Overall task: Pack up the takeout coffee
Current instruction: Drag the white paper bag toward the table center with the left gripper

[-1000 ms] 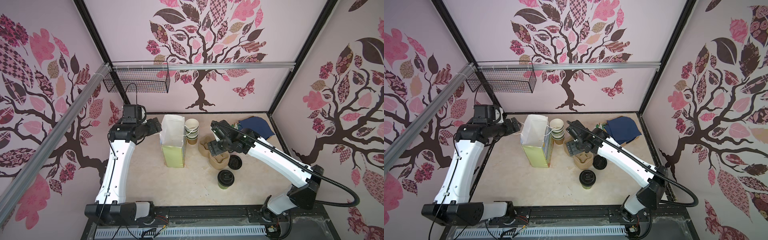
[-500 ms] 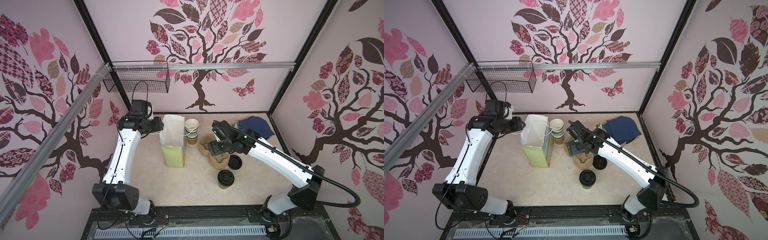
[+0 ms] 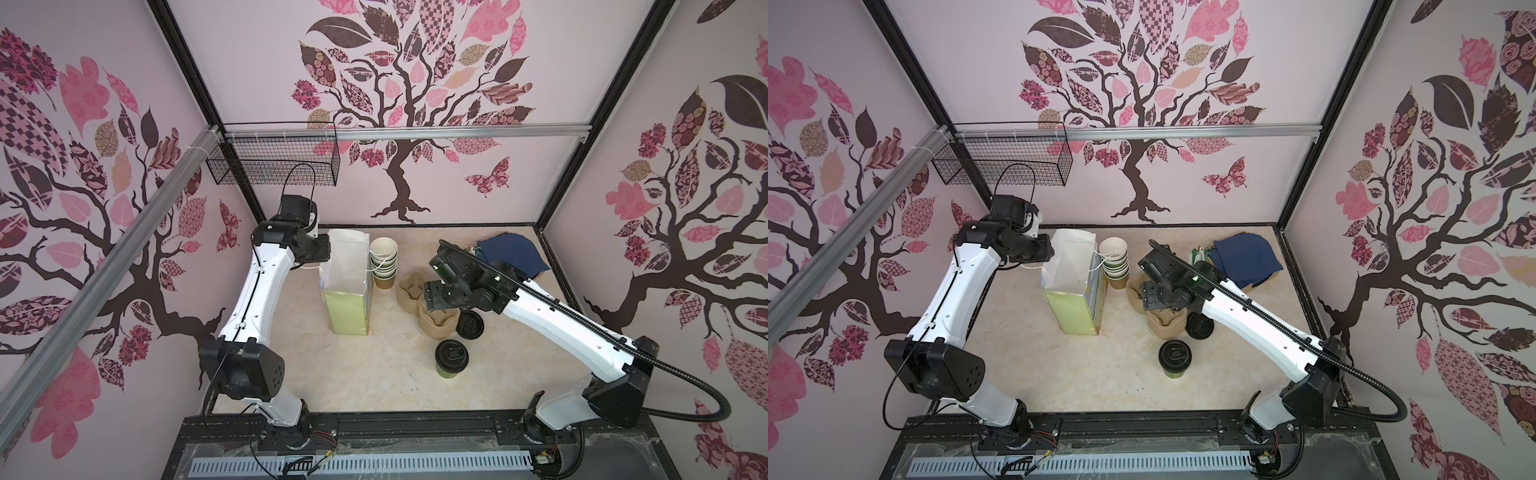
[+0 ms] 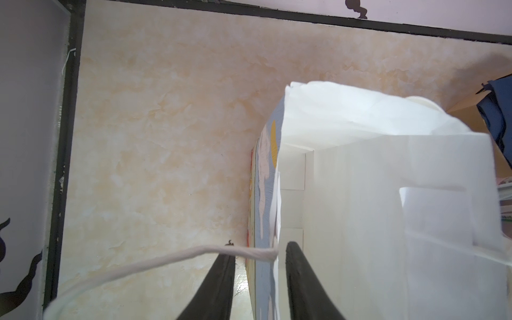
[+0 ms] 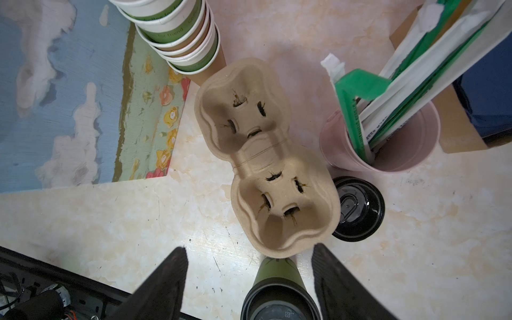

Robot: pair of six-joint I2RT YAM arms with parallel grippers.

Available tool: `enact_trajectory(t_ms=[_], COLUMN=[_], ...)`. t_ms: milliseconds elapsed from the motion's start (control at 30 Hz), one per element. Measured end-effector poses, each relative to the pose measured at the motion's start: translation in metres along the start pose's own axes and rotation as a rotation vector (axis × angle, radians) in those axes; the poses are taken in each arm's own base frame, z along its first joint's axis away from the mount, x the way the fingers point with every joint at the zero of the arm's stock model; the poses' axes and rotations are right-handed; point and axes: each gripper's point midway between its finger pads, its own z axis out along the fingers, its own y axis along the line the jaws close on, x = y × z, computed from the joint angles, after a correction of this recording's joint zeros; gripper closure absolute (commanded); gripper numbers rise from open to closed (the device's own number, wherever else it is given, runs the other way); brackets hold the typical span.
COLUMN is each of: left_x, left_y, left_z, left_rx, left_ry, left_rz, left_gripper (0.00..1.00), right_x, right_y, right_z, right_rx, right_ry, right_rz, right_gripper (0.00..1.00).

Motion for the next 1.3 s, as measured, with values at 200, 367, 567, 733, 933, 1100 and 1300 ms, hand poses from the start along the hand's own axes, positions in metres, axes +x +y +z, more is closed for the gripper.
enact_trajectory(t_ms=[200,367,567,733,933,1100,1300], left_x=[0.001,0.002,0.002,0.002,0.005,0.028,0.052], left_y=[0.000,-0.002,-0.004,-0.005,-0.015,-0.025,-0.034], left_z=[0.000,0.000,0.000,-0.002,-0.021,-0.043,-0.057], left_rx=[0.001,0.013,0.024,0.028,0.093,0.166,0.248], left_ry=[0.006,0.009,0.010,0.006,-0.039,-0.068,-0.089], left_rz=[0.004,0.005,0.014,0.003,-0.085,-0.202,-0.353], left_gripper=[0.79,0.90,1.00,1.00,1.00,1.00,1.00], right_x=[-0.002,-0.003,-0.005,-0.005,-0.005,-0.010,-0.004], right_y=[-0.004,-0.006,-0.008,-0.009,-0.017,-0.025,-0.030], right_z=[0.000,-0.002,-0.007,-0.008,-0.014,-0.020,-0.027], right_rx=[0.020,0.028,0.028,0.029,0.030,0.021,0.008], right_ry=[-0.012,-0.024,-0.038,-0.037,-0.045,-0.055,-0.062], right_rz=[0.011,0.013,0.032,0.045,0.066,0.104,0.115], right_gripper=[0.29,0.30,0.30,0.30,0.30,0.30,0.30])
